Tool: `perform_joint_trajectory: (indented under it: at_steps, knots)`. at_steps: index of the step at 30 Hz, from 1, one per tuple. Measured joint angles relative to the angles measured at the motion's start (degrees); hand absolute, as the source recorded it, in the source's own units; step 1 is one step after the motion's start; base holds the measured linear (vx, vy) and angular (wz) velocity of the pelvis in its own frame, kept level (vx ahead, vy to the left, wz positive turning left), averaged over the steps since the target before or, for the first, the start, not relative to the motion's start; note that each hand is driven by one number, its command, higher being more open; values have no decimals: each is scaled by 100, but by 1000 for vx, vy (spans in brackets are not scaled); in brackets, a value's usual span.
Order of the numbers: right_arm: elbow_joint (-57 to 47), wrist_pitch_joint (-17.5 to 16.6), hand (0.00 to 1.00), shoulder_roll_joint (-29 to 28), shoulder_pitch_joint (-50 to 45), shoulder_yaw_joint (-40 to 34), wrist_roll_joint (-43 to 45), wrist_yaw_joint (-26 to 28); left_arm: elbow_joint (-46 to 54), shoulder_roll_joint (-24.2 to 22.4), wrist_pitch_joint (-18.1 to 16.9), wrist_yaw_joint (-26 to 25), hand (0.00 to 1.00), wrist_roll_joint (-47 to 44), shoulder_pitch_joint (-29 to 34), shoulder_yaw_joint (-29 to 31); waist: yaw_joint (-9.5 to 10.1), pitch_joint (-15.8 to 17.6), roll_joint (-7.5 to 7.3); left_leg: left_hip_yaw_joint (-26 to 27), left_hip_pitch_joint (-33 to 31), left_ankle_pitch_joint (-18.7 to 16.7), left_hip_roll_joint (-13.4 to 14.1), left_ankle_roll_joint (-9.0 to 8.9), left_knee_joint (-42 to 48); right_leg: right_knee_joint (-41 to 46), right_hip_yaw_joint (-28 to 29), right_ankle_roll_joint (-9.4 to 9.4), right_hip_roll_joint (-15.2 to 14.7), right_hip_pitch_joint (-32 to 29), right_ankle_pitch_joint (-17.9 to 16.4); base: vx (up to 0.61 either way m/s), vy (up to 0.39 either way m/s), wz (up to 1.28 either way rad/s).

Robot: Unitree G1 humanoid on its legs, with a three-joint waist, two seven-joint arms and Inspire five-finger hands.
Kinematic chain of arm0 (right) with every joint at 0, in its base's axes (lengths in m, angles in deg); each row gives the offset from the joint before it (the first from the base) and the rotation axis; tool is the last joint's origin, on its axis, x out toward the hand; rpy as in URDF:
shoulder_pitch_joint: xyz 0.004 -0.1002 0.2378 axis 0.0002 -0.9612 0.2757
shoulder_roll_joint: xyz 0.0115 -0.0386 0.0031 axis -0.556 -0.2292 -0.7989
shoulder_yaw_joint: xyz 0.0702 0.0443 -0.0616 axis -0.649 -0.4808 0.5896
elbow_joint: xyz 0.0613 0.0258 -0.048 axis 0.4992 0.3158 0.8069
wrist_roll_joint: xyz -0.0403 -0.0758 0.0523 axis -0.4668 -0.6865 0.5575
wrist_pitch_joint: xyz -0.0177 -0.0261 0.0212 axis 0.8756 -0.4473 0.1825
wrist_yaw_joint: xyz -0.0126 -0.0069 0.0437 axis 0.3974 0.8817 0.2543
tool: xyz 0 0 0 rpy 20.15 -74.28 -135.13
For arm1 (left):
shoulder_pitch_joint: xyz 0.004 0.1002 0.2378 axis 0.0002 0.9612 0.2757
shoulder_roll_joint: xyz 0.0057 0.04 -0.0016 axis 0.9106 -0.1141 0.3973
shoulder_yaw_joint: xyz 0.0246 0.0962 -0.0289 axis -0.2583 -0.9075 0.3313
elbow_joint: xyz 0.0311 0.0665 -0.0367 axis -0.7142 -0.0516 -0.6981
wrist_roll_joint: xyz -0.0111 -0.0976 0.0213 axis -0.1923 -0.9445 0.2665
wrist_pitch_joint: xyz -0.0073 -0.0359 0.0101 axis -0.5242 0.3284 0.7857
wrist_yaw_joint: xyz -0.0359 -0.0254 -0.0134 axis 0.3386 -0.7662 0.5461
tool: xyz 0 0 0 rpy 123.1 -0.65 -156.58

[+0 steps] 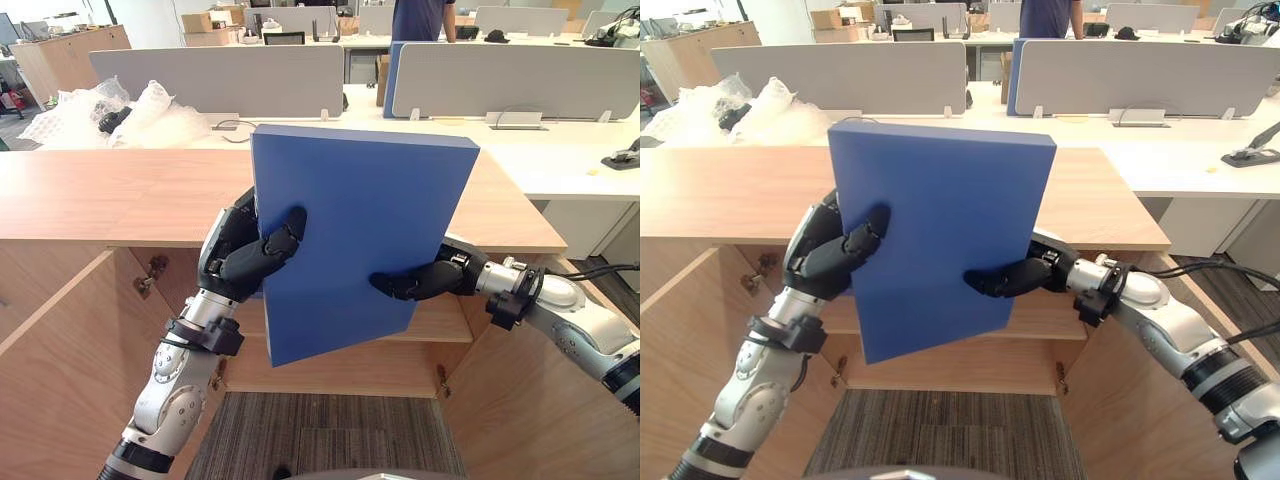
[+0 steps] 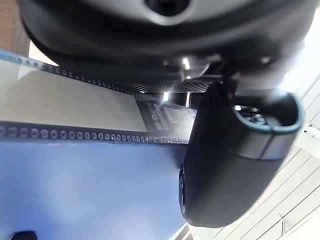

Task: Walk over to the cabinet, pick up the folder, carry it to the office cabinet, place the folder inside the office cabinet, then close the office cabinet door

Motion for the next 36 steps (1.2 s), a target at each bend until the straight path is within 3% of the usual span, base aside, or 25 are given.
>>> perform_joint_trajectory:
  at_steps: [10, 16, 18, 21, 26, 32, 34, 36]
  knots:
    - [-40, 32, 0, -793, -646, -485, -306, -52, -540, -188, 32, 434, 100, -158, 320, 52, -50, 3, 17, -34, -77, 23, -2, 15, -24, 4, -25, -3, 3, -74, -1, -12, -9, 1]
    - [-282, 32, 0, -798, -774, -673, -680, -167, -1209, 715, 642, 1166, 100, -479, 852, -758, -75, 20, 27, -29, -91, 23, -1, 16, -25, 21, -23, -2, 1, -93, -1, -3, -5, 0]
    - [-505, 32, 0, -779, -810, -672, -711, -186, -1371, 1095, 929, 1403, 100, -359, 1049, -1337, -76, 64, 32, -19, -90, 17, 5, 9, -27, 20, -23, -2, 2, -96, -1, -23, -32, -1]
    - [-861, 24, 0, -774, -810, -648, -1029, -194, -1650, 1249, 1122, 1727, 100, 133, 1108, -1855, -60, 110, 29, -13, -86, 15, 7, 6, -27, 25, -21, -1, 0, -97, 0, 0, 0, 0]
    - [-1180, 2, 0, -866, -765, -502, -1592, -238, -1987, 1259, 1129, 1807, 100, 728, 1110, -2107, -42, 113, 25, -10, -84, -2, 15, -17, -28, 29, -24, 0, 4, -99, 0, 0, 0, 0]
    - [-1570, -250, 0, -1487, -572, -11, -3173, -352, -3143, 840, 1080, 1755, 100, 2475, 1009, -2356, -64, 97, 4, 35, -104, -43, 83, -70, -30, -60, 22, -43, 53, -110, 39, 0, 0, -5]
    - [-1576, -390, 0, -1774, -573, 45, -3668, -379, -3683, 518, 1035, 1626, 100, 3484, 1005, -2291, -62, 72, -36, 35, -133, -42, 120, -74, -29, -94, 30, -69, 91, -126, 55, 2, -17, -4]
    - [-1573, -452, 0, -2005, -588, 43, -4132, -460, -4521, -117, 1026, 1394, 100, 4503, 1005, -1793, -47, 43, -73, 34, -205, -37, 161, -88, -29, -106, 37, -89, 131, -196, 65, 10, -55, -3]
